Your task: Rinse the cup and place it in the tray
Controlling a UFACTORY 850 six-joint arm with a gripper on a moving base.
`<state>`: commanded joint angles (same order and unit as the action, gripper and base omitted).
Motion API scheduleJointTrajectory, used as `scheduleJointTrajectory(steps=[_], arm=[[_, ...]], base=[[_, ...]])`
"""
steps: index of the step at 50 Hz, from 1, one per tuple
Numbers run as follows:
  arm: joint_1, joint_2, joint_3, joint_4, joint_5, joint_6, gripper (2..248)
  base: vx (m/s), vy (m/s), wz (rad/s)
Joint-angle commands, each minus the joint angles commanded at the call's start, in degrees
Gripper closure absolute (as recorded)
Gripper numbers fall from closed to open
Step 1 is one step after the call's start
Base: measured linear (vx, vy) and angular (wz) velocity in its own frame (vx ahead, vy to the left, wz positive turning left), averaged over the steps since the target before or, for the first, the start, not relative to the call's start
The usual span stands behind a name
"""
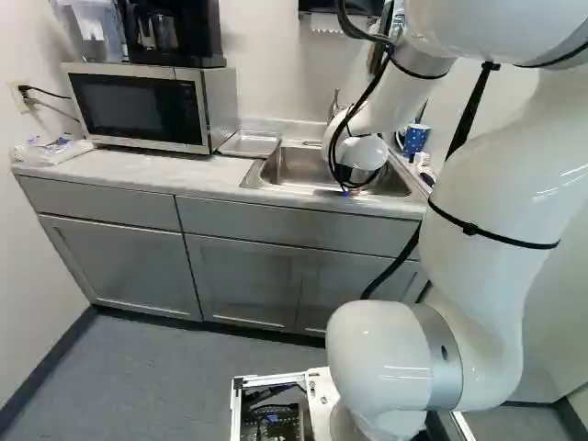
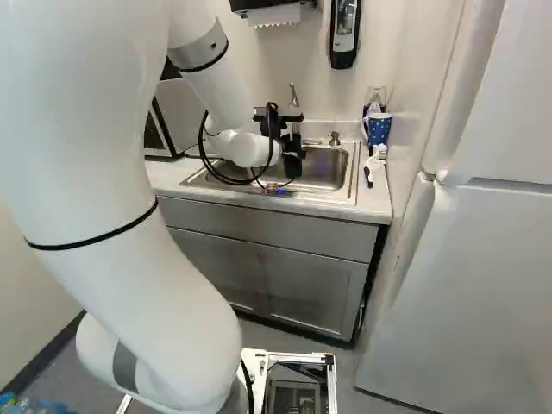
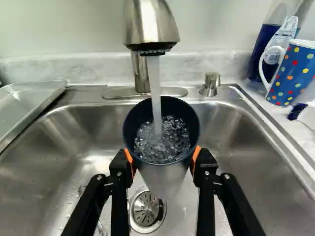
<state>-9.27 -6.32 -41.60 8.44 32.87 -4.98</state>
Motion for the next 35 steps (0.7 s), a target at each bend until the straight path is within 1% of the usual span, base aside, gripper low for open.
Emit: scheduleJointTrajectory(steps=[9,35], arm=[[1.23,-0.39,-0.42,0.0,0.0,0.0,126],[5.78,-0.88,-0.95,0.0,0.0,0.0,126]], base=[[0.0,0.0,0.0],[0.0,0.0,0.0]])
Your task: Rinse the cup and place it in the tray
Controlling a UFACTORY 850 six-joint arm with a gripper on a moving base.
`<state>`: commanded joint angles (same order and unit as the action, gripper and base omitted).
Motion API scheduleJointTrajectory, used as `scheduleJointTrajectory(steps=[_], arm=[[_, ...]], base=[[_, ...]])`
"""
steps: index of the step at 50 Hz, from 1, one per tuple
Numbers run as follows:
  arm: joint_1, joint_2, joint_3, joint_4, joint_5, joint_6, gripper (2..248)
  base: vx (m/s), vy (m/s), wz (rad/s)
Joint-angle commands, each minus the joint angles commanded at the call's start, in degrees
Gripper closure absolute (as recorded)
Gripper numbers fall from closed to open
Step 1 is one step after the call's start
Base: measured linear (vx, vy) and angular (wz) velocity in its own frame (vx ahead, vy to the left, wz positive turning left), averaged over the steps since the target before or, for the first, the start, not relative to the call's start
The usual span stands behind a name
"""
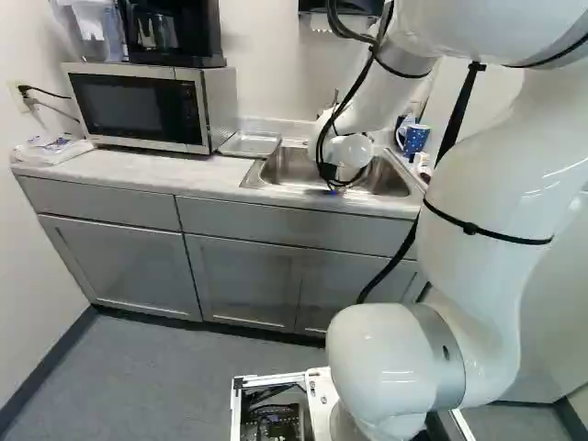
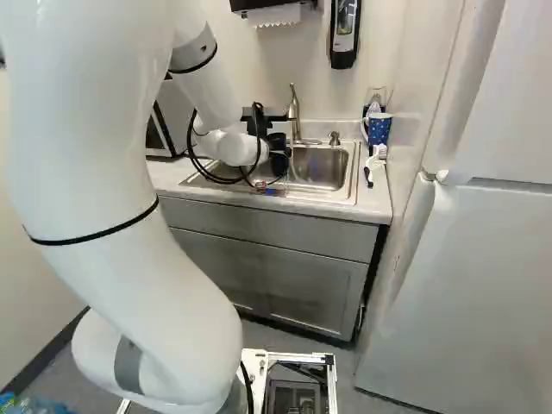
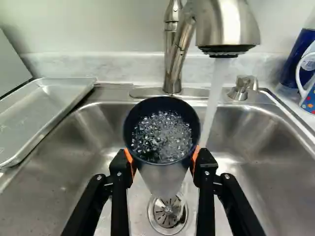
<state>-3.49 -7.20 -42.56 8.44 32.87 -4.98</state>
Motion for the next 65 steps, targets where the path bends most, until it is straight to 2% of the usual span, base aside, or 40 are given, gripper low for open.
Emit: scheduleJointTrajectory(steps=[27,48,65], arm=[[4.45,-0.06,-0.14,0.0,0.0,0.0,126],[5.96,0.37,-2.17,0.0,-0.12,0.0,126],[6.94,0.3,-4.49,0.0,-2.17,0.0,126]], base=[[0.0,0.0,0.0],[0.0,0.0,0.0],[0.0,0.0,0.0]])
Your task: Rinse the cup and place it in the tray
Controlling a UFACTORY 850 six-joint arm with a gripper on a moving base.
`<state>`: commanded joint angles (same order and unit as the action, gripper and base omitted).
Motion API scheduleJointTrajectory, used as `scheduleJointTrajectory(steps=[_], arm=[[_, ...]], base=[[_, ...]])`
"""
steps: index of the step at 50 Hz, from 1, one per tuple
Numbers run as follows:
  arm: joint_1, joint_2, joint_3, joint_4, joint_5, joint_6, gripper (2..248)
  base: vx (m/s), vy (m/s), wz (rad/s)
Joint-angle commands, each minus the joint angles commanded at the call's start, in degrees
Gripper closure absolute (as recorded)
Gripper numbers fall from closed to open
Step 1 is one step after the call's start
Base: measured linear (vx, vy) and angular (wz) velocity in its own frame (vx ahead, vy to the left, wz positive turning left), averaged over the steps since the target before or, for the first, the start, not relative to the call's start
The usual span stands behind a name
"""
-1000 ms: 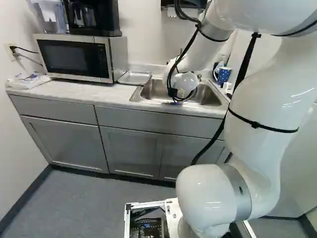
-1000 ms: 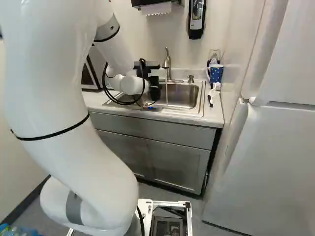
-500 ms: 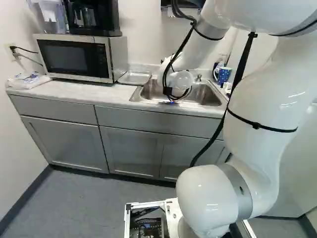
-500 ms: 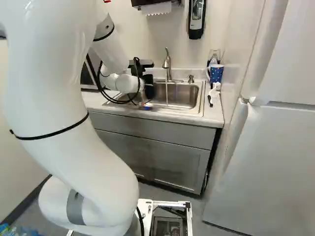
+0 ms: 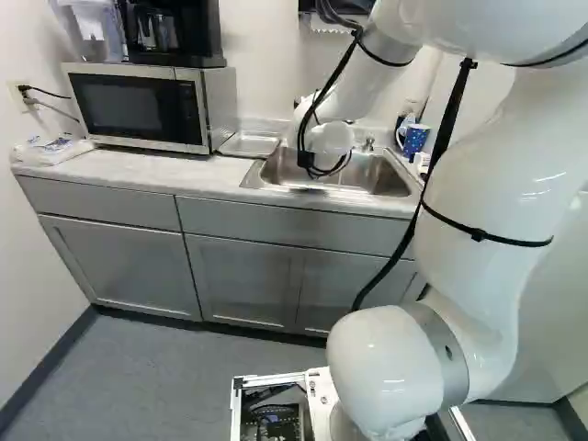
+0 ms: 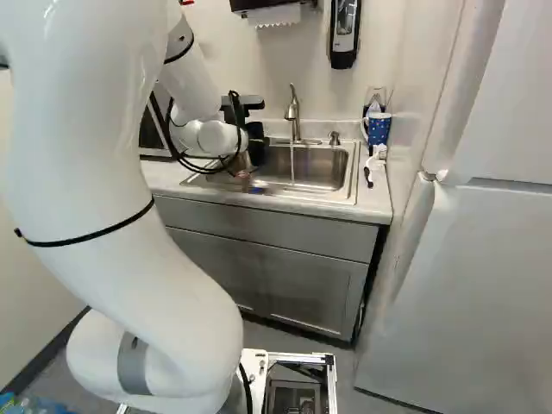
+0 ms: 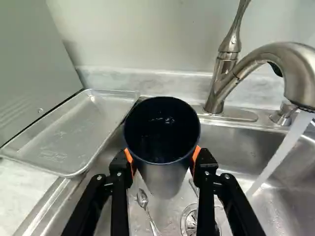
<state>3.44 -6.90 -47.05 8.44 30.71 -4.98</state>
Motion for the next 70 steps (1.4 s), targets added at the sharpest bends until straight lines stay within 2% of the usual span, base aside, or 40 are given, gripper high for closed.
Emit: scheduleJointTrajectory(steps=[33,49,70], arm=[[1.58,-0.58,-4.91,0.0,-5.43,0.0,126],[1.58,0.68,-5.6,0.0,-8.12,0.0,126],[1.58,2.54,-6.29,0.0,-8.12,0.0,126]], base=[[0.0,0.0,0.0],[0.0,0.0,0.0],[0.0,0.0,0.0]])
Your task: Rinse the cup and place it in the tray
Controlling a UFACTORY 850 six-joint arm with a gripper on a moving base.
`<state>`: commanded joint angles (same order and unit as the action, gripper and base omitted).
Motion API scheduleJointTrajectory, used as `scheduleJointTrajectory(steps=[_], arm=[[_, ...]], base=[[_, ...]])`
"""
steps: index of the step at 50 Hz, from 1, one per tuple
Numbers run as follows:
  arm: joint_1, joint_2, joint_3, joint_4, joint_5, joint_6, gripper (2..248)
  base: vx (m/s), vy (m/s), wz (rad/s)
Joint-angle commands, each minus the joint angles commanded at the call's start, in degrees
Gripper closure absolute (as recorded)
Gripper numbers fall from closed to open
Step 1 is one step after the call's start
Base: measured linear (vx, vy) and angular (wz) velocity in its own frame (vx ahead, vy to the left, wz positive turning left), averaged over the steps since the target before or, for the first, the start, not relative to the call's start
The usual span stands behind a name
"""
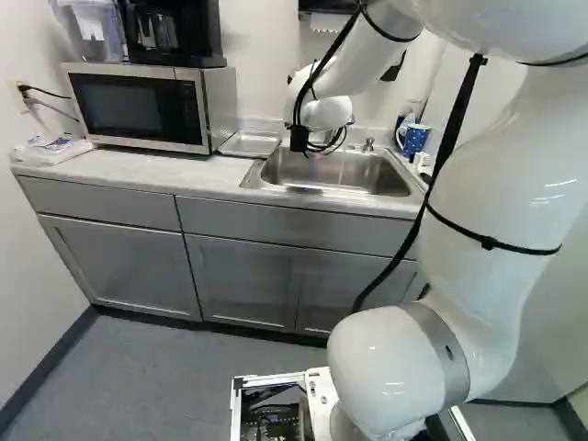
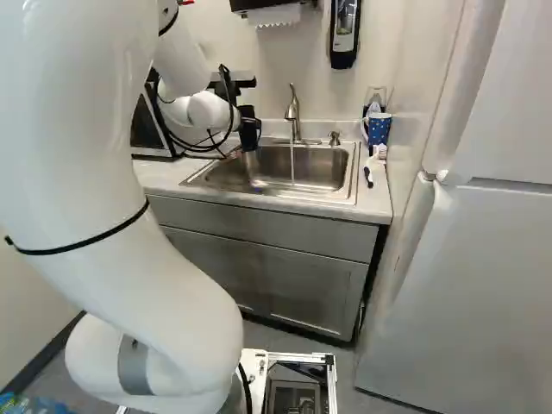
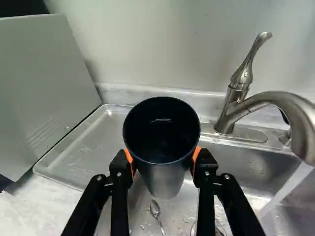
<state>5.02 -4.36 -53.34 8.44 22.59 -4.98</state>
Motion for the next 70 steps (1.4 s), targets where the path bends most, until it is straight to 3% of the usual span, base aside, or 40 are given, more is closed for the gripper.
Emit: scheduleJointTrajectory(steps=[25,29,70], arm=[[0.0,1.36,-0.71,0.0,0.0,0.0,126],[0.0,1.36,-0.71,0.0,0.0,0.99,126],[0.0,1.36,-0.71,0.0,0.0,24.71,126]], base=[[0.0,0.0,0.0],[0.0,0.0,0.0],[0.0,0.0,0.0]])
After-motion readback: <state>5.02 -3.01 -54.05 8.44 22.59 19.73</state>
